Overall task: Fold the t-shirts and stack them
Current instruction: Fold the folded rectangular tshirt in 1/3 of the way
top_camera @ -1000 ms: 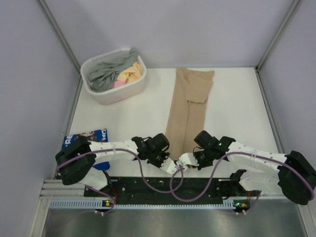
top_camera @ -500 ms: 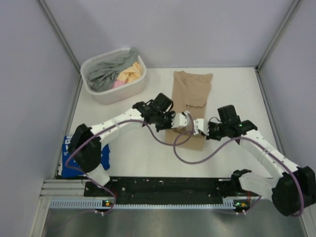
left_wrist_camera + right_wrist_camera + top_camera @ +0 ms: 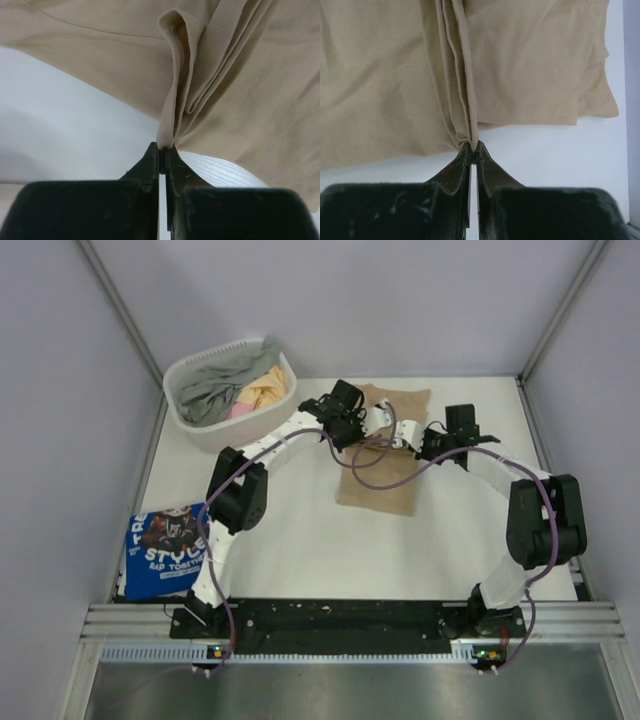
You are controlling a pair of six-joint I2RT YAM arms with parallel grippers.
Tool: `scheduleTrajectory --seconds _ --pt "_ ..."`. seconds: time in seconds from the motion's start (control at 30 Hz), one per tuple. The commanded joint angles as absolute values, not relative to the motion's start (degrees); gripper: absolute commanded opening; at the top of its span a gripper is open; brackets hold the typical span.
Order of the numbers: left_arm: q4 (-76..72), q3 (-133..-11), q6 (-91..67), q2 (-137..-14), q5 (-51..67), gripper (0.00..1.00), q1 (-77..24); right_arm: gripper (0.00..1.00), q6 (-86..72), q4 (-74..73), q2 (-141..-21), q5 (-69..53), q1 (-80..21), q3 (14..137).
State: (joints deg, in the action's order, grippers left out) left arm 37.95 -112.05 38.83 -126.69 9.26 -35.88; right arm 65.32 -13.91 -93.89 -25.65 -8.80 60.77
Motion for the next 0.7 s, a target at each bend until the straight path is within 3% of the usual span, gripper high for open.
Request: scheduleTrajectory --seconds 0.0,0.1,0.13,0.2,0.27,0.33,0.37,0.47,0.6,0.67 --pt "37.8 -116.54 37.36 -129.55 6.6 0.0 -36.3 0.0 67.68 -10.9 -97.55 -27.51 -8.7 64.68" --pt "35.69 -116.54 36.13 -130.78 5.54 0.0 -36.21 0.0 66.8 -10.37 -100.45 -26.64 -8.53 66.09" --pt "34.64 -116.72 35.6 -131.22 4.84 0.05 -36.21 0.0 65.14 -9.41 -101.42 -25.5 -8.61 66.79" --pt "31.92 -117.24 34.46 -132.18 2.39 0.31 -36.3 0.1 58.83 -4.77 -103.0 -21.12 -8.53 68.37" --pt "27.53 -119.43 32.88 -133.5 -3.56 0.57 -36.04 0.31 49.7 2.87 -104.32 -15.67 -7.65 70.13" --pt "24.88 -126.17 30.77 -136.83 -9.29 0.74 -35.34 0.5 40.56 4.48 -105.81 -14.33 -6.07 75.03" --pt "25.4 -131.08 28.41 -138.59 -11.14 0.77 -34.46 0.54 35.91 3.7 -106.08 -13.46 -5.37 77.93" --pt "30.66 -142.64 23.21 -140.28 -10.12 0.79 -31.82 0.56 32.34 -3.84 -102.85 -14.48 -4.83 81.91" --pt "29.18 -122.23 30.37 -123.46 9.25 0.74 -31.64 0.61 48.89 -8.51 -89.34 -31.24 -5.8 68.42" --pt "31.27 -110.18 39.06 -116.93 19.11 0.7 -32.69 0.63 61.21 -11.15 -82.3 -33.57 -7.02 59.36"
